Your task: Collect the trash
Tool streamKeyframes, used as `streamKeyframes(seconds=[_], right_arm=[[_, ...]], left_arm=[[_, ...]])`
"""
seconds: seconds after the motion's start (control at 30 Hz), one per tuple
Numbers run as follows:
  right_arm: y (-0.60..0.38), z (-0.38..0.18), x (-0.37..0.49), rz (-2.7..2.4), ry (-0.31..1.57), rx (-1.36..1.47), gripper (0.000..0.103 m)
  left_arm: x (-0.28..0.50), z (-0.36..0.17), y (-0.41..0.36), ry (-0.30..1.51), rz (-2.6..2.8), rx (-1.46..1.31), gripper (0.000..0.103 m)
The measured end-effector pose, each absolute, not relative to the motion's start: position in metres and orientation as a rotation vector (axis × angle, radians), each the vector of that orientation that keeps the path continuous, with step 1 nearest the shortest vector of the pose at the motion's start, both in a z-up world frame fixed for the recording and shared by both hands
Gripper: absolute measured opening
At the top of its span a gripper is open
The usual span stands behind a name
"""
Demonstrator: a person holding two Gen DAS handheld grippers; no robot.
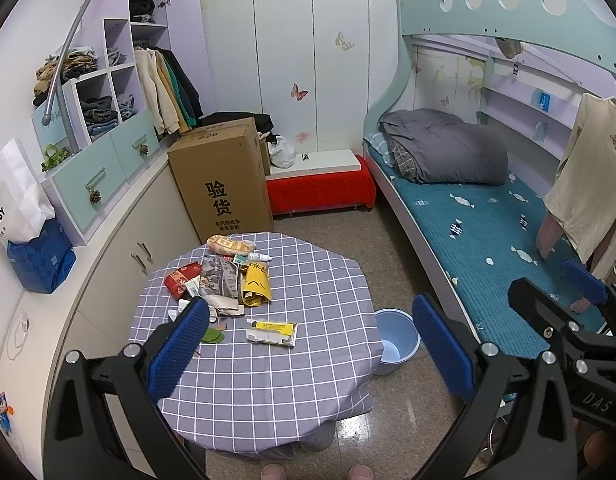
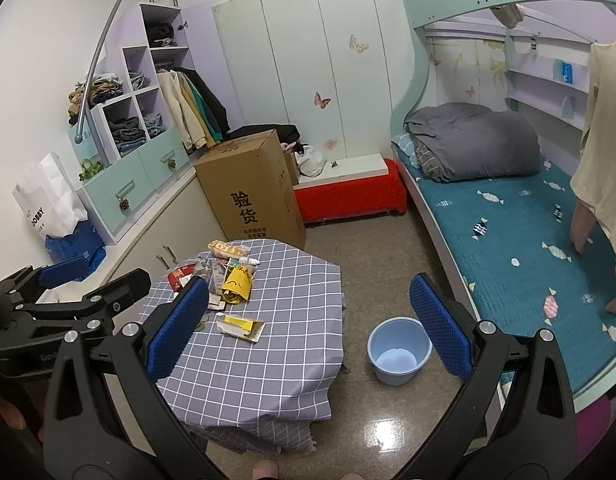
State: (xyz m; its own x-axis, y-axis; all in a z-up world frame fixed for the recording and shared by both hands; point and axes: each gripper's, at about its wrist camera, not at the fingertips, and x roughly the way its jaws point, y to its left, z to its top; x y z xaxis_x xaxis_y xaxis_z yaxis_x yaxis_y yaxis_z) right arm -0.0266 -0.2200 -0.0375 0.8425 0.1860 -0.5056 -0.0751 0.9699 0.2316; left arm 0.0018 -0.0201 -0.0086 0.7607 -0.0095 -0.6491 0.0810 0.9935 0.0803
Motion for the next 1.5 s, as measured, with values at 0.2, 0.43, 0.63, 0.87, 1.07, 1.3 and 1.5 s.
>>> streamKeyframes(seconds=[0.2, 0.43, 0.63, 0.87, 1.07, 1.3, 1.5], right_arm=[[-0.223, -0.04, -0.025, 0.147, 0.557, 0.211, 0.098], [-0.229, -0.044, -0.019, 0.147, 0.576, 0.219, 0.098], [-0.229, -0.047, -0.01, 0.153, 0.588, 0.201, 0.098], [-0.206, -0.057, 0.022, 0.179, 0.614, 0.175, 0.098], [-0.154, -0.081, 0.062, 0.226, 0.679, 0.129, 0.098], [-0.075, -0.132, 0.112, 0.284, 0.82, 0.075, 0.098], [-0.024, -0.194, 0.151, 0.279, 0.949, 0.025, 0.098]], left_arm=[[0.003, -0.01, -0.023, 0.71, -0.046, 0.107, 0.099], [0.01, -0.013, -0.023, 0.735, -0.046, 0.093, 0.099], [0.021, -0.02, -0.018, 0.773, -0.048, 0.063, 0.099], [0.037, -0.033, 0.006, 0.796, -0.022, 0.08, 0.099], [0.067, -0.069, 0.066, 0.904, 0.002, 0.019, 0.099], [0.105, -0.142, 0.181, 1.072, 0.018, -0.155, 0.099], [0.14, -0.199, 0.239, 1.168, 0.04, -0.152, 0.099]])
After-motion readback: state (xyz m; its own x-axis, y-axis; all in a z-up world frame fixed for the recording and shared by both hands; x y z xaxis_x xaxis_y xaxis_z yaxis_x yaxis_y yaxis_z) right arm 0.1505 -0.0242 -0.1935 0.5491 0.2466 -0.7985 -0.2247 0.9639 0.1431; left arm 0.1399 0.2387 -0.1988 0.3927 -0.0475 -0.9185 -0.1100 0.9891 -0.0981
